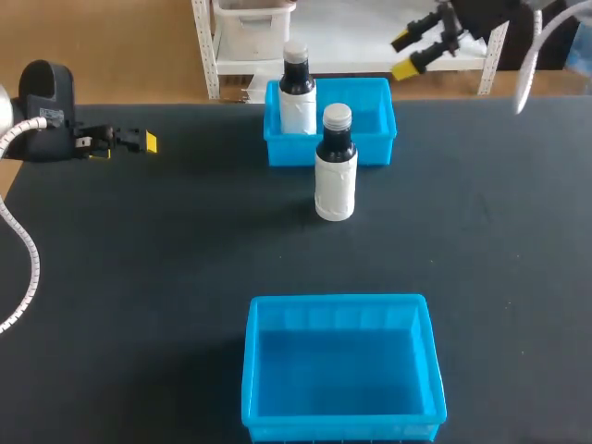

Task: Pick up the bottle, and place it in the far bin if it is heavy, or in the near bin if it is light.

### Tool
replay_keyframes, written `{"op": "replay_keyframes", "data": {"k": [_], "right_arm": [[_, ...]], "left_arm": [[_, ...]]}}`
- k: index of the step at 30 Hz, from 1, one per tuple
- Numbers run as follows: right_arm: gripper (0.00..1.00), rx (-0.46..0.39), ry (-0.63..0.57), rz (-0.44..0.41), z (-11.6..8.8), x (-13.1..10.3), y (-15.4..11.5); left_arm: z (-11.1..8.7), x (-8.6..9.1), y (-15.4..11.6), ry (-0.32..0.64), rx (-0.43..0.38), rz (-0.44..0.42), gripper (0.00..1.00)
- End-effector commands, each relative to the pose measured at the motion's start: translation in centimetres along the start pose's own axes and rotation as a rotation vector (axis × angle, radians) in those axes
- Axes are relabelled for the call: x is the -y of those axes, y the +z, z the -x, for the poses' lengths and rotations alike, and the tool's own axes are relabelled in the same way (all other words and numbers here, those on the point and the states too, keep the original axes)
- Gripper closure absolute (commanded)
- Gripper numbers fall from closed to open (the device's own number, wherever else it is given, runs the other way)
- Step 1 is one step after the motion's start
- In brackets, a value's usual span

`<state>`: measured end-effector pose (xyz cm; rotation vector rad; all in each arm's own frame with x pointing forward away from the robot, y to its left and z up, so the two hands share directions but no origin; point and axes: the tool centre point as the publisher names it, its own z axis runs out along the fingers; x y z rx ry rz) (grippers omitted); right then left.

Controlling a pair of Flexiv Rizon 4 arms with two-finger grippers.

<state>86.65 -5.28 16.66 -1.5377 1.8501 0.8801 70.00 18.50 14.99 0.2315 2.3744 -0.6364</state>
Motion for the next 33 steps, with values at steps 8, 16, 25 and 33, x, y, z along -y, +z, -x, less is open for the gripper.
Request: {"op": "replay_keyframes", "data": {"k": [8, 16, 25, 33], "right_arm": [[0.0, -0.004, -0.031, -0.115, -2.5, -6.8, -3.9], [0.0, -0.002, -0.03, -0.147, -2.9, -8.9, -2.6], [0.0, 0.009, 0.002, -0.227, -2.8, -10.6, 1.2], [0.0, 0.03, 0.026, -0.241, -3.3, -10.8, 5.4]], "left_arm": [[0.0, 0.0, 0.0, 0.0, 0.0, 0.0, 0.0], [0.0, 0.0, 0.0, 0.0, 0.0, 0.0, 0.0], [0.0, 0.0, 0.0, 0.0, 0.0, 0.0, 0.0], [0.0, 0.0, 0.0, 0.0, 0.0, 0.0, 0.0]]}}
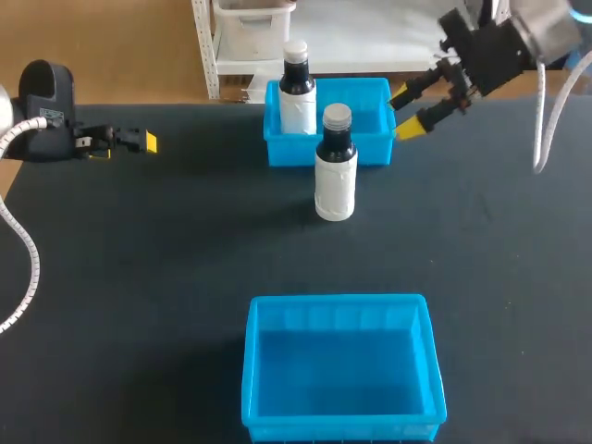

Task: Pick up the bottle, and place it in the far bin if it is heavy, or in the near bin if it is light.

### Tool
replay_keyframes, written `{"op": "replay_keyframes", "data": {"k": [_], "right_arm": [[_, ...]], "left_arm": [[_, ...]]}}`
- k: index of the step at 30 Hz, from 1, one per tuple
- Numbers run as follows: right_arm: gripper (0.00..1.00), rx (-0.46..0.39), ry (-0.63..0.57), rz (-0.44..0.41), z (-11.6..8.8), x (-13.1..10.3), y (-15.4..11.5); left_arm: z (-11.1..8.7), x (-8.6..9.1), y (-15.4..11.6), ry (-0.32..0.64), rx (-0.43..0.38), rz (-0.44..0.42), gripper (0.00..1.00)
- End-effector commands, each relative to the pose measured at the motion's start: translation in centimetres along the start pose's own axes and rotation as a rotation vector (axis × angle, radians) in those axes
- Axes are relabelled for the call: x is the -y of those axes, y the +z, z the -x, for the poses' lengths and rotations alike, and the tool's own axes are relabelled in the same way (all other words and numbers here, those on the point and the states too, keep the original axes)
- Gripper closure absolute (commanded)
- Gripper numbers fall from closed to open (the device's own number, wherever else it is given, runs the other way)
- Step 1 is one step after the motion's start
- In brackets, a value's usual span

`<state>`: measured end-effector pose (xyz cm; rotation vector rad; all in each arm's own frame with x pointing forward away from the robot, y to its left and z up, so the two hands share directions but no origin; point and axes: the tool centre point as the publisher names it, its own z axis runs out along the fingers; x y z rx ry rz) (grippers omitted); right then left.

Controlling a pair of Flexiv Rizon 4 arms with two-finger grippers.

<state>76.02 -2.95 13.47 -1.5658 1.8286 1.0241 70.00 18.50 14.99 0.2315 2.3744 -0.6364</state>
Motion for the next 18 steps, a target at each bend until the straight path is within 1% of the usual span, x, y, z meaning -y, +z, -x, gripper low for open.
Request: {"op": "replay_keyframes", "data": {"k": [1, 8, 11, 18], "right_arm": [[0.0, 0.006, -0.001, -0.35, -0.5, -0.2, 2.2], [0.0, -0.005, -0.017, -0.323, -0.5, 0.3, 3.9], [0.0, -0.01, -0.025, -0.309, -0.2, 0.3, 4.1], [0.0, 0.005, -0.04, -0.251, 0.6, -0.2, 4.1]], "left_arm": [[0.0, 0.0, 0.0, 0.0, 0.0, 0.0, 0.0], [0.0, 0.0, 0.0, 0.0, 0.0, 0.0, 0.0], [0.0, 0.0, 0.0, 0.0, 0.0, 0.0, 0.0], [0.0, 0.0, 0.0, 0.0, 0.0, 0.0, 0.0]]}}
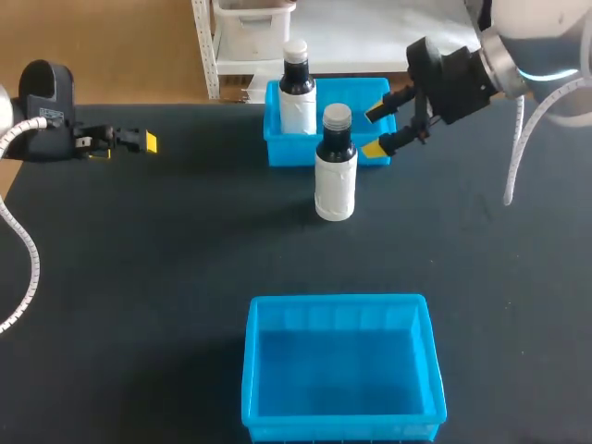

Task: Pick up the bottle, and place it in the far bin if it is heavy, or in the near bin if it is light.

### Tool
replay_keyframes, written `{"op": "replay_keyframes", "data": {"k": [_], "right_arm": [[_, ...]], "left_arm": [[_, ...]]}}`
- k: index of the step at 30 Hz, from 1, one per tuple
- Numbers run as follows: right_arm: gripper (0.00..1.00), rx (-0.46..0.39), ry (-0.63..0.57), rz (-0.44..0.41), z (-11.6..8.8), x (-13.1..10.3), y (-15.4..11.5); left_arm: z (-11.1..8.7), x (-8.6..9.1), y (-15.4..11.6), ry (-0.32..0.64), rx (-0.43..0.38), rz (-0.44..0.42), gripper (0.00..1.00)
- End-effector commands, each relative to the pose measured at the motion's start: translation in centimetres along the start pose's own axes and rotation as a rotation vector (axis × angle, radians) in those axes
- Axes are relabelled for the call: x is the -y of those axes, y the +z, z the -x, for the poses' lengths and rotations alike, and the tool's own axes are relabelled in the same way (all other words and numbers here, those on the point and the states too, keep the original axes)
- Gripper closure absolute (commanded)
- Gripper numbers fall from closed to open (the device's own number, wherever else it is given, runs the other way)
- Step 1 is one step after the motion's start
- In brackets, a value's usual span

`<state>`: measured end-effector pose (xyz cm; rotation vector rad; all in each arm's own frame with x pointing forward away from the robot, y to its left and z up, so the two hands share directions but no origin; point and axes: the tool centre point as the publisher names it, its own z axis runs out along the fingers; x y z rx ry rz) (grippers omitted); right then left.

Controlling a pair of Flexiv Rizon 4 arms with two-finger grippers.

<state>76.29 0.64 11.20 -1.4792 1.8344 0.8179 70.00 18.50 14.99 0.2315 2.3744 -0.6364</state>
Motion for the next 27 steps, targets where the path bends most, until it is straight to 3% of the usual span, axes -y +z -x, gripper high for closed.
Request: {"op": "replay_keyframes", "data": {"k": [1, 12, 27], "right_arm": [[0.0, 0.005, -0.011, -0.058, 0.4, -0.8, -0.3], [0.0, 0.001, -0.064, 0.044, 2.1, -1.5, 0.7], [0.0, 0.003, -0.094, 0.09, 3.8, -2.0, 2.8]], "left_arm": [[0.0, 0.0, 0.0, 0.0, 0.0, 0.0, 0.0], [0.0, 0.0, 0.0, 0.0, 0.0, 0.0, 0.0], [0.0, 0.0, 0.0, 0.0, 0.0, 0.0, 0.0]]}}
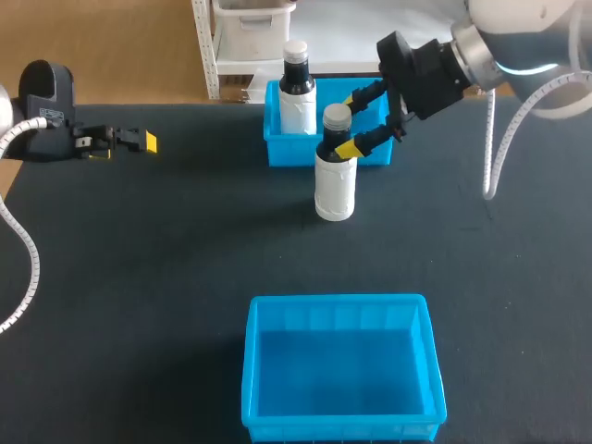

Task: Pick up the bottle, and place it in the far bin if it is heavy, or in the near bin if it is light.

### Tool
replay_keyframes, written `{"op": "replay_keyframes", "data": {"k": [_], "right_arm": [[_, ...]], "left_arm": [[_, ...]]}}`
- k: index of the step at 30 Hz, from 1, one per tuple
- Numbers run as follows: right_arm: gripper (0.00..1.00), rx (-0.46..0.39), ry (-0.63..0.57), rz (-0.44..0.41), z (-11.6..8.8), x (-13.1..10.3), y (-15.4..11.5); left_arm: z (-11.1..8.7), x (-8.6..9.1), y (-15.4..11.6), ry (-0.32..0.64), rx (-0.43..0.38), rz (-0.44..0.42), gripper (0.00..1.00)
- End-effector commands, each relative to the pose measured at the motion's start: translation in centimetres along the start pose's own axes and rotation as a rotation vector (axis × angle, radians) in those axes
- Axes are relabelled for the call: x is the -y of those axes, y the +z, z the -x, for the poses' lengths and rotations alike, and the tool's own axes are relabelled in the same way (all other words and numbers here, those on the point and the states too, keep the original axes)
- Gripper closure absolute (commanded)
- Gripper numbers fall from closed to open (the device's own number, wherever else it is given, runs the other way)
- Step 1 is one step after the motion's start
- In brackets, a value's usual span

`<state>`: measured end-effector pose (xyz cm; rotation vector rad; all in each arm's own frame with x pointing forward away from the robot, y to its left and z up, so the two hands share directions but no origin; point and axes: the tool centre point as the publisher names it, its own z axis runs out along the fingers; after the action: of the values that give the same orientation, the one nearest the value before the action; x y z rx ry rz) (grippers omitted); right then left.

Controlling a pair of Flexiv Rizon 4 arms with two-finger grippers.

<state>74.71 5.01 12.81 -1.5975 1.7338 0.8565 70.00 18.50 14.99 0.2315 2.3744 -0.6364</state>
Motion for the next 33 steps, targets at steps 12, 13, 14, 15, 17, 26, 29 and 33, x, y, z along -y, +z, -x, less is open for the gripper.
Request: {"op": "replay_keyframes", "data": {"k": [12, 13, 14, 15, 17, 26, 29, 33], "right_arm": [[0.0, 0.003, -0.003, 0.021, 0.4, 0.4, 0.9], [0.0, 0.003, -0.002, 0.02, 0.4, 0.5, 1.0], [0.0, 0.004, -0.002, 0.019, 0.4, 0.6, 1.0], [0.0, 0.004, -0.002, 0.019, 0.4, 0.6, 1.1], [0.0, 0.003, -0.003, 0.019, 0.4, 0.8, 1.2], [0.0, 0.001, -0.001, 0.017, 0.4, 1.4, 1.6], [0.0, -0.001, -0.002, 0.016, 0.5, 1.5, 1.6], [0.0, -0.003, 0.001, 0.011, 0.4, 1.6, 1.5]], "left_arm": [[0.0, 0.0, 0.0, 0.0, 0.0, 0.0, 0.0], [0.0, 0.0, 0.0, 0.0, 0.0, 0.0, 0.0], [0.0, 0.0, 0.0, 0.0, 0.0, 0.0, 0.0], [0.0, 0.0, 0.0, 0.0, 0.0, 0.0, 0.0], [0.0, 0.0, 0.0, 0.0, 0.0, 0.0, 0.0], [0.0, 0.0, 0.0, 0.0, 0.0, 0.0, 0.0], [0.0, 0.0, 0.0, 0.0, 0.0, 0.0, 0.0], [0.0, 0.0, 0.0, 0.0, 0.0, 0.0, 0.0]]}}
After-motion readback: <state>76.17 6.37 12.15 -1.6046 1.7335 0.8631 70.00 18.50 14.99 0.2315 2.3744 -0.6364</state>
